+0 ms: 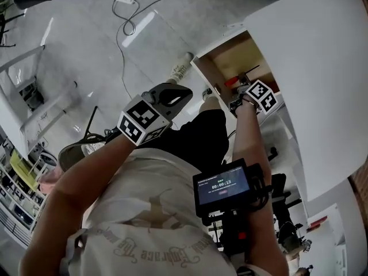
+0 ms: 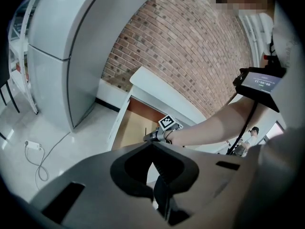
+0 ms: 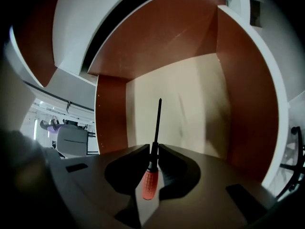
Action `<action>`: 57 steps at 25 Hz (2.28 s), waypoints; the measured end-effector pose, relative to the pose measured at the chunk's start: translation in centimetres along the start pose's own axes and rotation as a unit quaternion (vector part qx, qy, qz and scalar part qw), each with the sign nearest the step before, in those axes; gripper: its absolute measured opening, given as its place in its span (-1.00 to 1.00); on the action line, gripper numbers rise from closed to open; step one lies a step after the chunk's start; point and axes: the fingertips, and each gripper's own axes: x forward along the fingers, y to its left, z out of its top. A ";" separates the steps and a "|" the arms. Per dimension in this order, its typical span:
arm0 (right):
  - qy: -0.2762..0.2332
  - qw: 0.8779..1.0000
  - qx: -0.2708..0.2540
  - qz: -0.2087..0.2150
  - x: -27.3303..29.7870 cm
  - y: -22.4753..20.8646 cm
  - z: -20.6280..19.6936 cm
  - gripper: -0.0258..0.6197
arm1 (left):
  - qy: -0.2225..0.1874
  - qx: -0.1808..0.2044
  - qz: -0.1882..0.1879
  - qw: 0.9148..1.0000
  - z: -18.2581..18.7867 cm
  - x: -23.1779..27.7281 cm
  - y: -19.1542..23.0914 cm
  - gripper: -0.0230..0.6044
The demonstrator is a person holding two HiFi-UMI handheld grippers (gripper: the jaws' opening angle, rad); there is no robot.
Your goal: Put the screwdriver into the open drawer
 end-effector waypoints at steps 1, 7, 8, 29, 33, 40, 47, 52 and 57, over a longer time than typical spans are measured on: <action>0.003 1.000 0.004 0.002 0.6 -0.2 -0.1 -0.71 | 0.003 0.004 -0.001 1.000 -0.3 0.1 0.2 -0.86; 0.017 1.000 -0.023 -0.010 4.0 -1.0 -0.5 -0.71 | 0.009 -0.005 -0.010 1.000 -1.9 1.2 1.8 -0.86; 0.016 0.999 -0.027 -0.012 4.2 -1.0 -0.2 -0.71 | 0.004 -0.007 -0.007 1.000 -1.8 1.3 1.8 -0.86; 0.027 0.992 -0.100 -0.077 4.5 -3.6 -0.9 -0.71 | -0.004 -0.021 0.017 1.000 -2.2 1.2 1.3 -0.86; 0.021 0.991 -0.104 -0.084 4.4 -3.7 -0.9 -0.66 | -0.001 -0.018 0.018 1.000 -2.2 1.0 1.1 -0.86; 0.014 0.992 -0.096 -0.085 3.8 -3.7 -0.9 -0.63 | -0.004 -0.017 0.010 1.000 -1.9 0.8 1.2 -0.86; -0.012 0.993 -0.087 -0.074 2.1 -2.6 -0.9 -0.65 | -0.002 -0.005 -0.004 1.000 -1.1 0.4 1.4 -0.86; -0.049 0.994 -0.079 -0.061 -1.0 -0.8 -0.9 -0.77 | 0.001 0.016 -0.020 1.000 -0.1 -1.0 0.8 -0.86; -0.060 0.993 -0.098 -0.042 -4.7 2.2 -1.6 -0.82 | -0.007 0.026 -0.025 0.999 1.4 -3.3 0.2 -0.86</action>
